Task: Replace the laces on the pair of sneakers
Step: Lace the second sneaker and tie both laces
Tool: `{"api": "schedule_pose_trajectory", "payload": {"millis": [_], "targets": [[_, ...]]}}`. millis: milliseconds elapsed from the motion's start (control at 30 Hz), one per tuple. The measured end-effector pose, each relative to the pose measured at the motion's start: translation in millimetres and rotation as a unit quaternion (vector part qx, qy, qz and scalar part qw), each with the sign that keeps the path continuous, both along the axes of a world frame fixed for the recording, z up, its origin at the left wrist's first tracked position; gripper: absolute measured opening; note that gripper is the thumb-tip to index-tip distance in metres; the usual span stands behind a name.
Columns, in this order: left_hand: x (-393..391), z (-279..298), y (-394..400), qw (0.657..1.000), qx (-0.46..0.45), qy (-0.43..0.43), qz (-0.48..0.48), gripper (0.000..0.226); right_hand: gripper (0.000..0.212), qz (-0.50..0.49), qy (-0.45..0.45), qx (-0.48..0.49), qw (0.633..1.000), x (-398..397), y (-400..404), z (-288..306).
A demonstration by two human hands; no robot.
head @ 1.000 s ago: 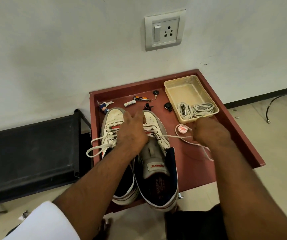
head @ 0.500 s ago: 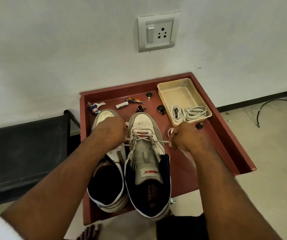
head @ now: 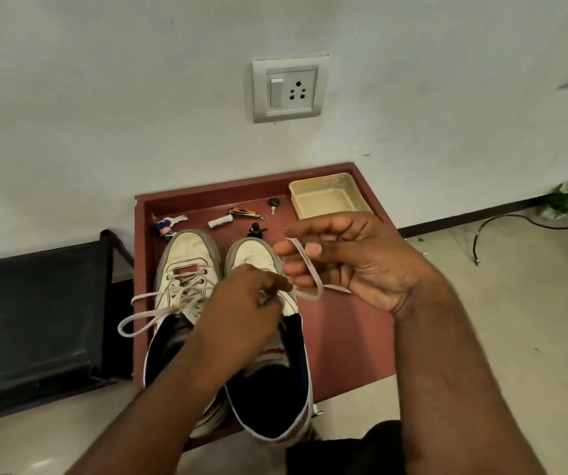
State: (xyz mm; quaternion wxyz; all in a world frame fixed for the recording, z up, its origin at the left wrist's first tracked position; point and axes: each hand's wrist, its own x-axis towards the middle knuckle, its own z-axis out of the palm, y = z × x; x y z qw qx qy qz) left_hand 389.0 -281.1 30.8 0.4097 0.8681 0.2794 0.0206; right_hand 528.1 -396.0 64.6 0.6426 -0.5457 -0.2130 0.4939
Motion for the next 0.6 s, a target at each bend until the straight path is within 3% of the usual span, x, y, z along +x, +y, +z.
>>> {"api": "schedule_pose_trajectory", "payload": {"millis": [67, 133, 267, 367, 467, 533, 600], "targets": [[-0.2, 2.6, -6.7, 0.988, -0.154, -0.010, 0.009, 0.031, 0.026, -0.011, 0.004, 0.018, 1.000, -4.5, 5.6, -3.6], [-1.3, 7.3, -9.3, 0.976, -0.214, -0.029, -0.012, 0.032, 0.026, -0.042, 0.014, 0.025, 0.999, -7.5, 10.0, -3.7], [-3.2, 7.5, -10.4, 0.972, -0.222, -0.064, -0.044, 0.004, 0.024, -0.139, 0.036, 0.036, 0.989, -4.9, 14.9, -6.2], [-14.7, 13.5, 3.5, 0.966, -0.254, -0.032, -0.029, 0.013, 0.021, -0.261, 0.074, -0.022, 0.962, 12.8, 5.9, -23.7], [-28.6, 28.7, 26.7, 0.965, -0.259, 0.032, -0.025, 0.020, 0.017, -0.298, 0.061, -0.140, 0.942, 24.4, -5.0, -44.8], [-32.4, 38.2, 36.5, 0.964, -0.260, 0.043, -0.015, 0.023, 0.024, -0.285, -0.036, -0.229, 0.930, 27.4, -8.7, -54.9], [-33.2, 40.8, 40.6, 0.977, -0.209, 0.035, 0.005, 0.030, 0.035, -0.251, -0.239, -0.331, 0.878, 28.9, -9.1, -57.4]]}}
